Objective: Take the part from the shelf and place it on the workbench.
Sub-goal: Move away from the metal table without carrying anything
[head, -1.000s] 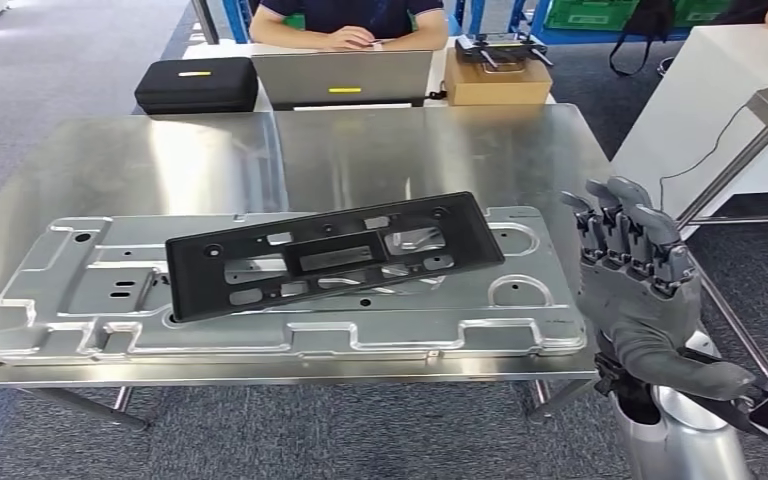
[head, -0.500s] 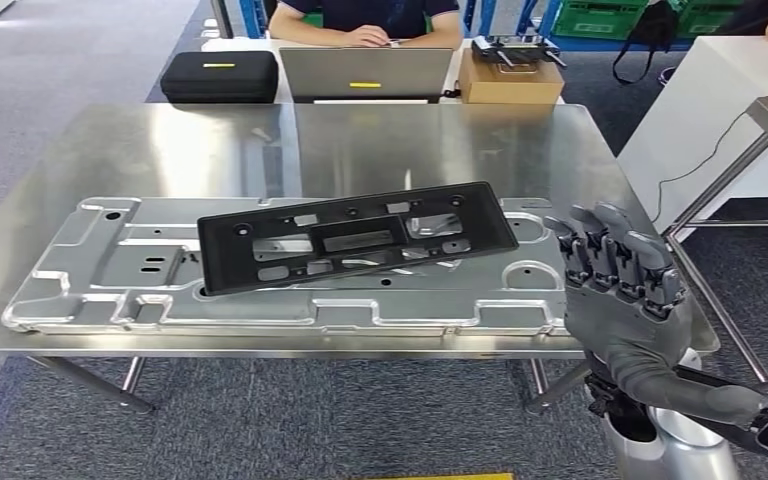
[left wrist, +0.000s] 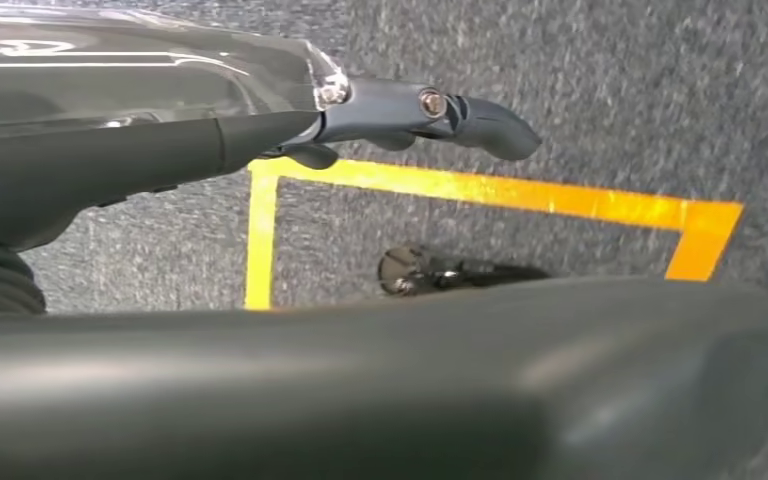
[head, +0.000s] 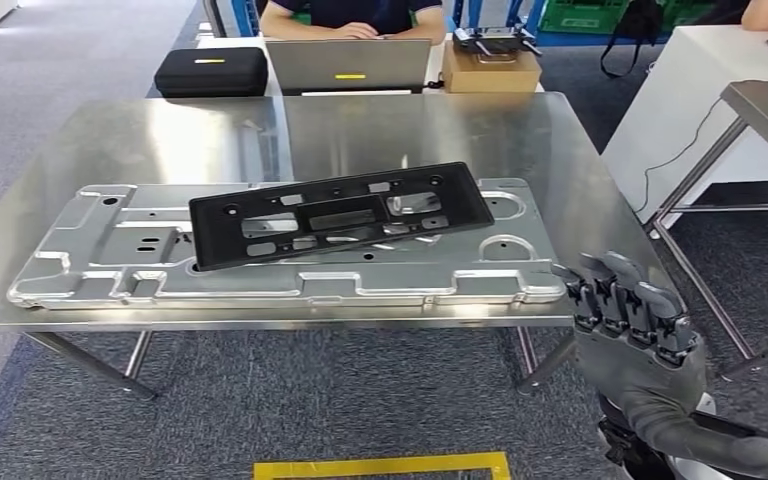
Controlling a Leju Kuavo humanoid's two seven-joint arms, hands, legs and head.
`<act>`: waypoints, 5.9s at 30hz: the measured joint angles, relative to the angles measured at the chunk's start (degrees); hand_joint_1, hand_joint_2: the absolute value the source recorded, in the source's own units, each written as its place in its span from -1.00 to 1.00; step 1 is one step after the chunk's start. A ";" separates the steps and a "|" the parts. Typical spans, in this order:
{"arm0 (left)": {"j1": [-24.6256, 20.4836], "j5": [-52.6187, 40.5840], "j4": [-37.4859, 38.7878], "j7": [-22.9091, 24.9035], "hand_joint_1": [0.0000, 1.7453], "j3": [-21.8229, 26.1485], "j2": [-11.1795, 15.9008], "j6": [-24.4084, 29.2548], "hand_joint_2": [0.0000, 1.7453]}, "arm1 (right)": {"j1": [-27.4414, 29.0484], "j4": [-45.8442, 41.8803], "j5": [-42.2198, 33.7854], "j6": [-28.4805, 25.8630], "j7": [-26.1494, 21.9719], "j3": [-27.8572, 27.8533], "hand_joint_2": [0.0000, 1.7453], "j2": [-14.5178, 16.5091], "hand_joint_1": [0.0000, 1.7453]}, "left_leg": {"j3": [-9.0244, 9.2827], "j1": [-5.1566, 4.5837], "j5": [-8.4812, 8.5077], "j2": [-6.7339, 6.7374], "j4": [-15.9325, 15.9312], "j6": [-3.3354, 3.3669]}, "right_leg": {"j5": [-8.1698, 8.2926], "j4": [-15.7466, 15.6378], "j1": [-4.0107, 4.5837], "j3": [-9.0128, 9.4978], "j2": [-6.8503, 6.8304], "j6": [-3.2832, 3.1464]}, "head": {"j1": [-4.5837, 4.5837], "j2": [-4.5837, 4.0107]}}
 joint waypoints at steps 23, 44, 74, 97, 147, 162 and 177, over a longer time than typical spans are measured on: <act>-0.77 -1.76 -0.06 -1.85 -1.00 1.43 1.21 -0.08 -1.00 | 9.51 39.81 1.78 -7.33 0.21 0.71 -1.00 -0.99 -1.00 | 3.70 -0.59 -0.19 0.39 -3.08 3.03 | -1.03 13.24 0.12 -6.03 -0.06 2.13 | 0.25 -0.01; -1.10 -5.73 -0.10 -1.83 -1.00 1.66 1.32 -1.31 -1.00 | -0.90 105.15 -0.33 -22.31 14.58 5.66 1.00 -3.18 -1.00 | 11.47 0.12 -5.96 -0.08 -4.45 0.73 | 6.23 1.21 0.72 -7.47 -0.76 1.03 | 0.23 0.00; -1.64 -7.51 -0.10 -2.10 -1.00 1.55 2.14 -2.02 -1.00 | -3.48 111.50 -3.77 -25.15 36.20 3.57 -0.50 -2.34 -1.00 | 10.17 0.04 -5.04 -0.06 -3.32 0.66 | 3.68 1.57 0.55 -5.28 -0.49 0.72 | 0.38 -0.01; -1.48 -6.43 -0.10 -0.27 -1.00 1.67 2.01 -0.81 -1.00 | -4.14 111.77 -5.10 -27.52 38.56 2.82 1.00 -2.37 -1.00 | -3.85 0.62 -7.71 0.31 13.23 -1.17 | -0.08 -1.64 0.46 2.15 -0.51 -0.93 | 0.45 -0.01; -2.57 22.86 -0.10 7.73 -1.00 4.17 1.43 4.30 -0.50 | -4.21 111.77 -2.11 -29.59 39.23 1.13 -0.50 -2.58 -1.00 | 4.19 -0.01 -0.59 0.37 -1.91 0.81 | 0.19 0.72 0.17 -0.71 0.06 1.18 | 0.46 0.00; -2.47 -1.42 -0.10 -0.22 -1.00 4.15 1.40 -1.72 -1.00 | -4.22 111.77 -6.74 -26.19 35.10 0.13 -1.00 -2.55 -1.00 | 4.17 0.03 -0.59 0.37 -1.88 0.81 | 0.20 0.72 0.13 -0.71 0.04 1.19 | 0.46 0.00; -2.50 -3.13 -0.10 -0.61 -1.00 4.14 1.40 -0.75 -1.00 | -4.26 111.77 -6.79 -26.60 37.30 0.12 -1.00 -2.39 -1.00 | 4.18 0.02 -0.59 0.37 -1.88 0.81 | 0.21 0.72 0.11 -0.69 0.04 1.19 | 0.46 0.00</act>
